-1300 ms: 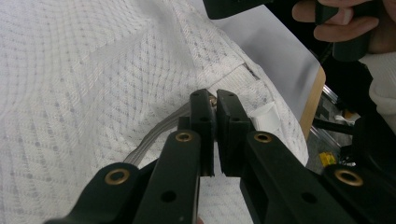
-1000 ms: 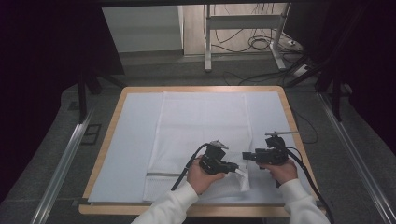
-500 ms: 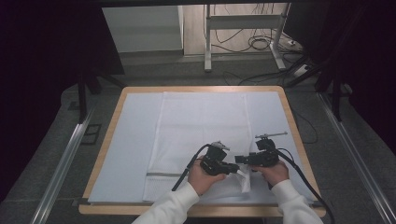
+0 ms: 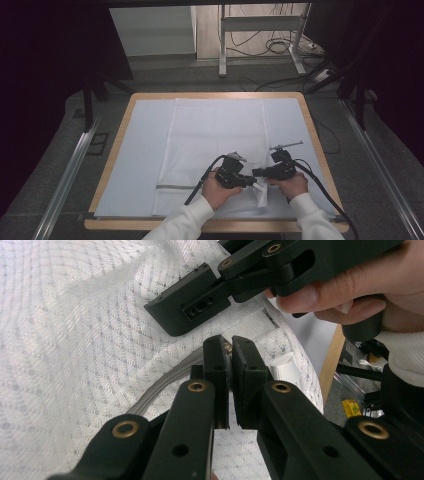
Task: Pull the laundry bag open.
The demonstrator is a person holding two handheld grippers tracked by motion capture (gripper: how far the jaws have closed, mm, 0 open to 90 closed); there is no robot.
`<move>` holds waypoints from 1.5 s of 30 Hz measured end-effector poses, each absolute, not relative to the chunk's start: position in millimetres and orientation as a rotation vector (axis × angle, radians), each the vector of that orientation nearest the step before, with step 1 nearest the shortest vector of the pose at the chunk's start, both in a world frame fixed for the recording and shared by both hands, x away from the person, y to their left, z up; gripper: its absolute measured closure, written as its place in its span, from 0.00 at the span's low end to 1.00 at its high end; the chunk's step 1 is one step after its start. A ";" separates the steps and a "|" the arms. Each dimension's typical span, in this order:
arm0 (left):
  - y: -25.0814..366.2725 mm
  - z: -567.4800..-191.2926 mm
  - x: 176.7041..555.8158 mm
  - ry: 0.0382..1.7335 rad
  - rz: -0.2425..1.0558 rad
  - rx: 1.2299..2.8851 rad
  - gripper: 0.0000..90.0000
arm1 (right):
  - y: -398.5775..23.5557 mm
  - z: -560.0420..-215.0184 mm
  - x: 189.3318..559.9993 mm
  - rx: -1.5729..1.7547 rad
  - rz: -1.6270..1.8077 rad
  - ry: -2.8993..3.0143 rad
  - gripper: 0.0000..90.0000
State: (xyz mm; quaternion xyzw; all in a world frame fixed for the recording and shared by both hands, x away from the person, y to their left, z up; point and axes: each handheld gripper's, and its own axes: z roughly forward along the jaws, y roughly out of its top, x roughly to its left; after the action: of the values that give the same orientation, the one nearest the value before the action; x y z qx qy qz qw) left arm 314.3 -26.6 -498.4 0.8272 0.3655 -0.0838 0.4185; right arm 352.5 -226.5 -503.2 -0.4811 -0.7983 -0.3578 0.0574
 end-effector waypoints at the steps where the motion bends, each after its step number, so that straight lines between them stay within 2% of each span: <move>1: -26.6 -498.6 314.3 0.916 -0.212 2.075 0.97 | -226.7 -503.3 352.6 -1.450 -1.088 -2.430 0.94; 6: -27.3 -499.1 314.1 0.916 -0.213 2.075 0.97 | -227.3 -503.1 352.7 -1.428 -1.091 -2.445 0.98; 45: -19.5 -513.9 320.4 0.941 -0.268 2.059 0.97 | -231.4 -502.3 350.8 -1.374 -1.111 -2.469 0.99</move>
State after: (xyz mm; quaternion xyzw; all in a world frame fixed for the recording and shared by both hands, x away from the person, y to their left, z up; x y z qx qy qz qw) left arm 320.4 -19.5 -513.9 0.8205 0.3751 -0.1070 0.4179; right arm 350.8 -231.4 -502.3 -0.4520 -0.8120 -0.3655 0.0526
